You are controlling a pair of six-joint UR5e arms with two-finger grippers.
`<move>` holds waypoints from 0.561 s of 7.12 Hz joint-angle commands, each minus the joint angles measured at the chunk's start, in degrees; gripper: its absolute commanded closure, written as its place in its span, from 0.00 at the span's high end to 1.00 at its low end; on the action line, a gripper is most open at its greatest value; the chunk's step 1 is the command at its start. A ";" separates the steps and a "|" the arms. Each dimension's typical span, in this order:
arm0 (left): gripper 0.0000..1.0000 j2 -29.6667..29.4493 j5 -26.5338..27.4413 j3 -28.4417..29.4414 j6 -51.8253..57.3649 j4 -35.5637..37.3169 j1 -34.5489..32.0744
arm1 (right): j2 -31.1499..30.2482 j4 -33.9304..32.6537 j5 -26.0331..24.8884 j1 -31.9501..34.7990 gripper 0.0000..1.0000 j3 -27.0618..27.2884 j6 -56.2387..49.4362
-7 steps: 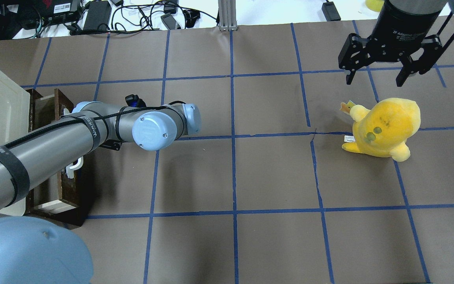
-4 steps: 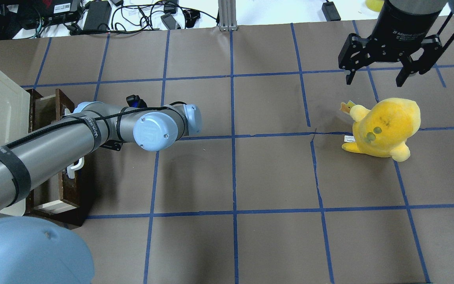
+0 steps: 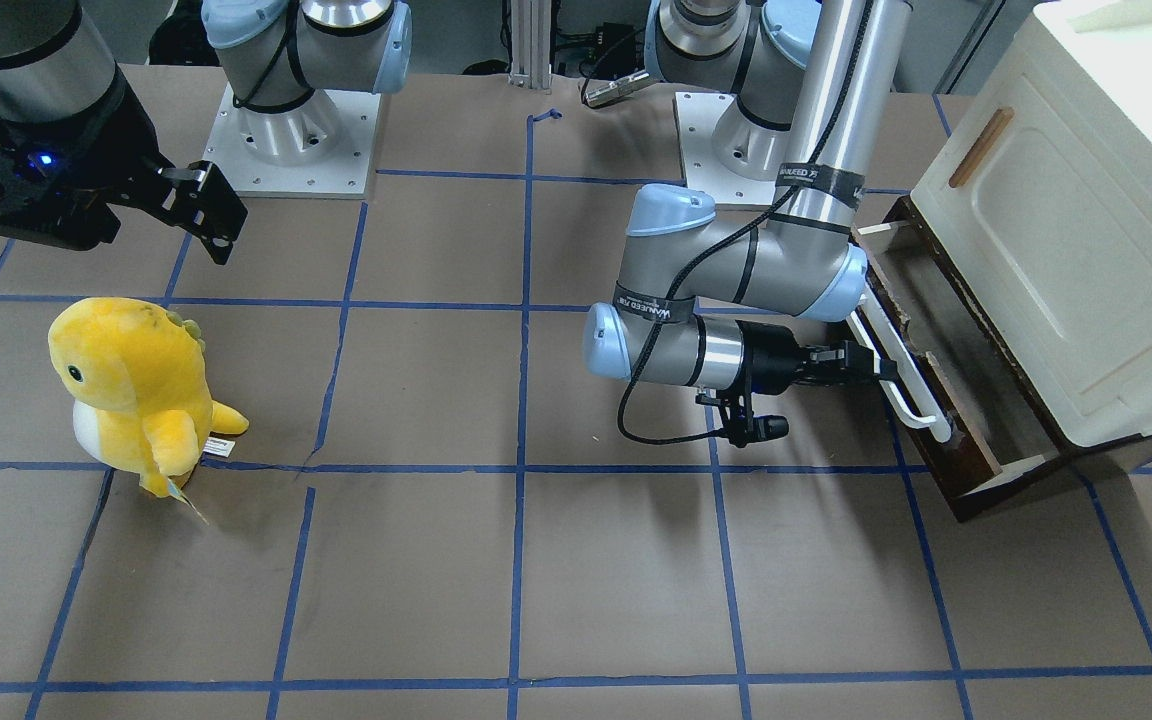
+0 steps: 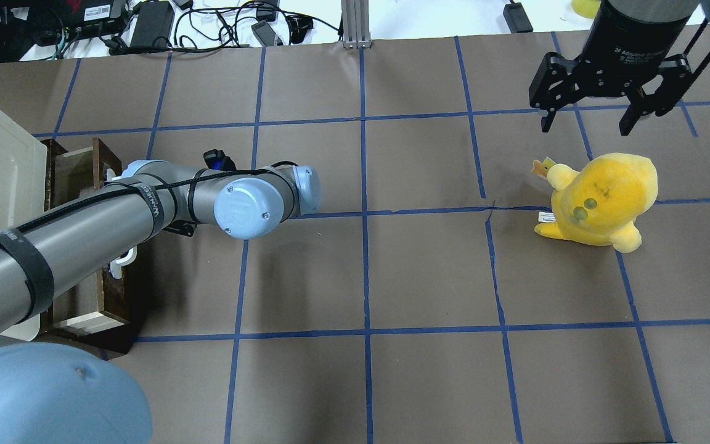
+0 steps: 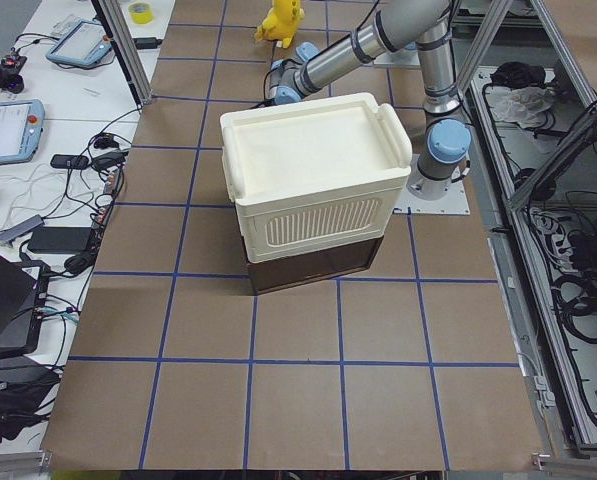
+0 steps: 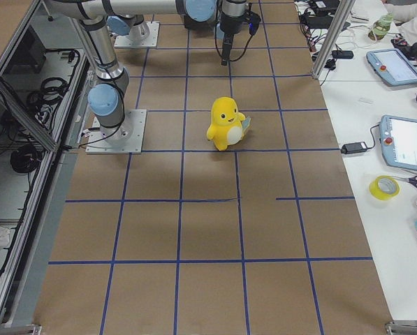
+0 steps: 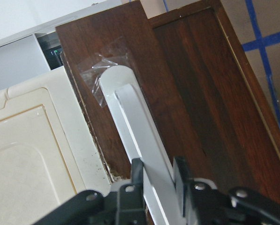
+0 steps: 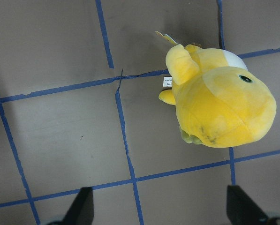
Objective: Pull drawer sideways
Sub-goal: 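Keep pulling the drawer farther out with the left gripper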
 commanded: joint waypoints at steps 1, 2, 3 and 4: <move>0.17 0.06 -0.02 0.00 0.76 0.06 -0.54 | 0.00 -0.02 0.00 0.01 1.00 0.00 0.00; 0.17 0.06 -0.02 0.09 0.77 0.06 -0.89 | 0.00 0.07 0.00 0.01 1.00 0.00 0.00; 0.17 0.06 0.06 0.09 0.86 0.15 -1.24 | 0.00 -0.02 0.00 0.01 1.00 0.00 0.00; 0.17 -0.02 0.06 0.18 0.86 0.06 -1.68 | 0.00 0.07 0.00 0.01 1.00 0.00 0.00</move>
